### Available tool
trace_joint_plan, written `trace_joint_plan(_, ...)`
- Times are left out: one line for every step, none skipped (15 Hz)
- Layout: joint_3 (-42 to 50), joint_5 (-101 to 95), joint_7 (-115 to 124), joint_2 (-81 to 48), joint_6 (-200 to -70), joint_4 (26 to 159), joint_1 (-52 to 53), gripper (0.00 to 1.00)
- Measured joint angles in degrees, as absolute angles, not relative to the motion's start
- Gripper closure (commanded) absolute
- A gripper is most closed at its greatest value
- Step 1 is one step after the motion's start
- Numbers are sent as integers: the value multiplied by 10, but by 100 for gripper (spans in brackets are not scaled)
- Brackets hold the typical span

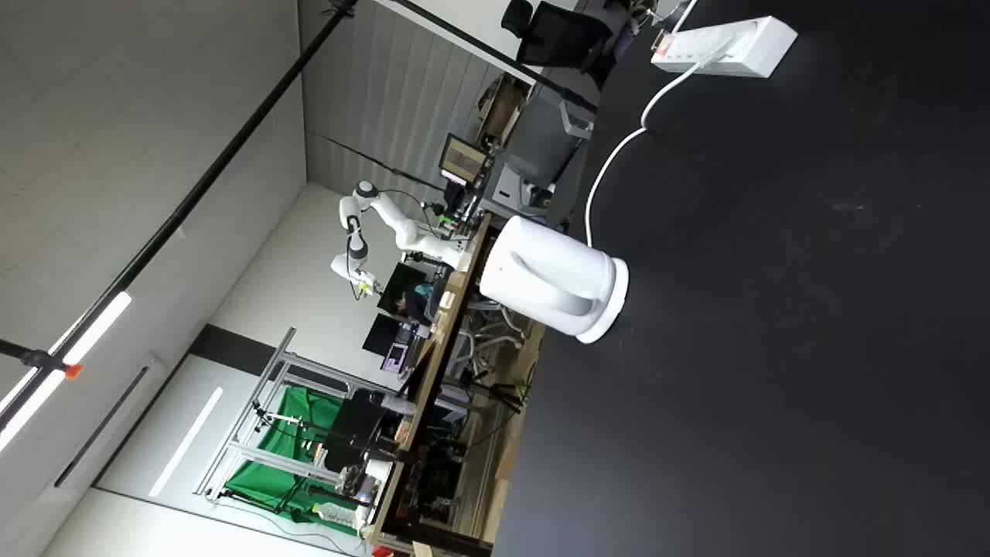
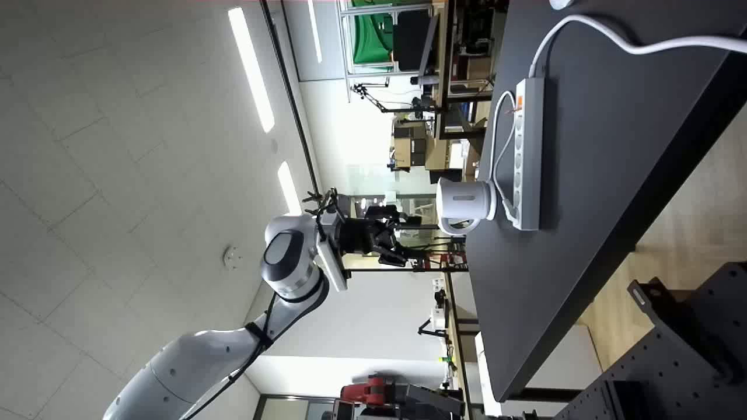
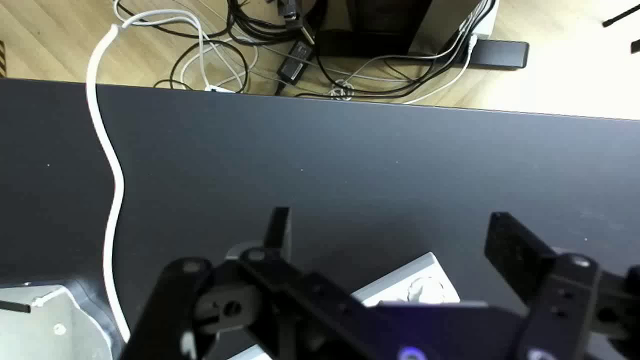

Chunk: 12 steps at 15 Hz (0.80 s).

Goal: Turn the switch of the extension cord

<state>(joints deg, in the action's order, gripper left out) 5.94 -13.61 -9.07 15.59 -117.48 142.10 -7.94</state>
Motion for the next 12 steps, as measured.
trace_joint_plan(59, -136, -91, 156, -1175, 1421, -79, 0)
trace_joint_plan(59, -136, -91, 156, -1175, 1420, -79, 0)
trace_joint_plan(59, -136, -91, 156, -1175, 1420, -79, 0)
trace_joint_plan(59, -136, -91, 156, -1175, 1420, -79, 0)
trace_joint_plan(59, -136, -91, 156, -1175, 1420, -79, 0)
trace_joint_plan(59, -136, -91, 156, -1175, 1420, -79, 0)
trace_joint_plan(59, -136, -91, 156, -1175, 1420, -79, 0)
trace_joint_plan(59, -136, -91, 156, -1175, 1420, -79, 0)
trace_joint_plan(59, -136, -91, 156, -1175, 1420, -79, 0)
trace_joint_plan(59, -136, -91, 156, -1175, 1420, -79, 0)
trace_joint_plan(60, -133, -91, 155, -1182, 1421, -79, 0)
trace_joint_plan(63, -129, -90, 152, -1200, 1420, -79, 0)
